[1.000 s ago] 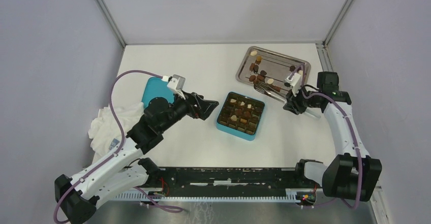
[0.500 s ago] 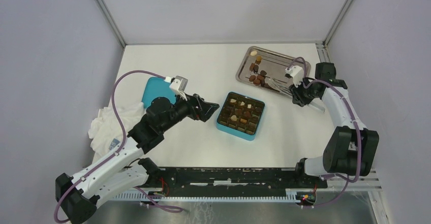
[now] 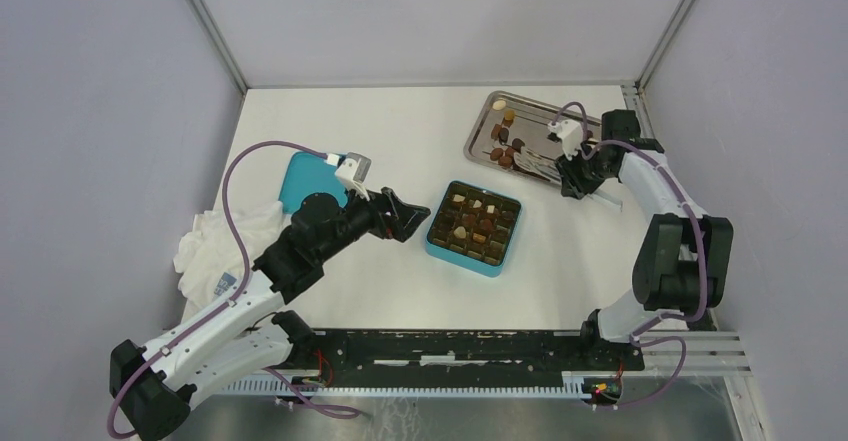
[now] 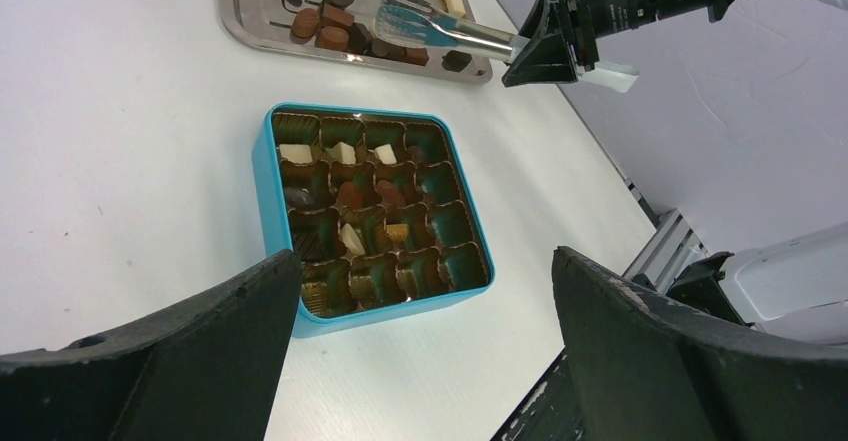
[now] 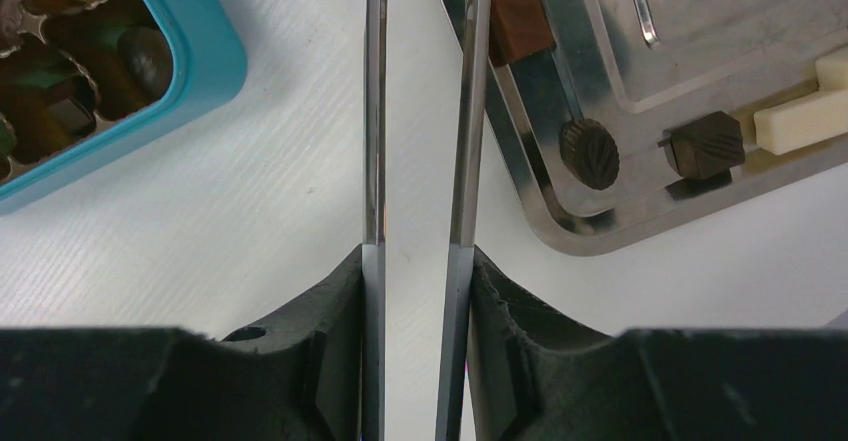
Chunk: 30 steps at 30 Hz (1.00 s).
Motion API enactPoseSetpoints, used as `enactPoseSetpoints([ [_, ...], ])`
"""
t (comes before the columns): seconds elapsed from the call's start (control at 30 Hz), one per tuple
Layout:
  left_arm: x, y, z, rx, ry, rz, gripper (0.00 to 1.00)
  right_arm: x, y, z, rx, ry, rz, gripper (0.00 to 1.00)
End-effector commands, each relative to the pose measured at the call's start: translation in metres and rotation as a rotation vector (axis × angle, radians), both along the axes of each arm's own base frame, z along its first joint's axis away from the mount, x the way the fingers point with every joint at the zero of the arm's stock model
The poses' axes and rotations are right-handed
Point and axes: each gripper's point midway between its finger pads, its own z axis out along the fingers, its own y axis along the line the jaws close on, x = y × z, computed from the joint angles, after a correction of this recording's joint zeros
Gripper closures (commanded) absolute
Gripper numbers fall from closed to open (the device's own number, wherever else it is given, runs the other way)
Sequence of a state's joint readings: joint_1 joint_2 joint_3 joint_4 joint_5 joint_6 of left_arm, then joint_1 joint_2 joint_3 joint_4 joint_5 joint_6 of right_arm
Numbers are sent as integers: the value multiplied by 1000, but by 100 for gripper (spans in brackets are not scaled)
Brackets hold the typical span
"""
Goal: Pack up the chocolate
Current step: Pick up the fake chocolate from the plate.
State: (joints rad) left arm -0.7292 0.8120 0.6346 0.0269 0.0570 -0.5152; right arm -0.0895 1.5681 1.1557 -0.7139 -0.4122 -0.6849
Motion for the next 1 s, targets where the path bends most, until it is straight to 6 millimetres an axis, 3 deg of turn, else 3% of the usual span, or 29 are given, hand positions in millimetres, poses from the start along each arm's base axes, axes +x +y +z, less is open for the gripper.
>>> enactPoseSetpoints([
  [0.0,2,1,-1,17,-21,8,0,27,5,17,0,-62,-27,59],
  [0.3,1,4,-4,22,-18,15,0,38,5,10,-29,-42,-55,56],
  [0.67,0,5,-5,21,-16,18,0,38,6,-4,-50,-1,-61,57],
  [0.77,0,6,-5,19,-18,19,0,37,5,-6,-57,5,-67,59],
  [0.97,0,6,-5,20,-17,20,0,38,6,-6,-57,11,-66,74],
])
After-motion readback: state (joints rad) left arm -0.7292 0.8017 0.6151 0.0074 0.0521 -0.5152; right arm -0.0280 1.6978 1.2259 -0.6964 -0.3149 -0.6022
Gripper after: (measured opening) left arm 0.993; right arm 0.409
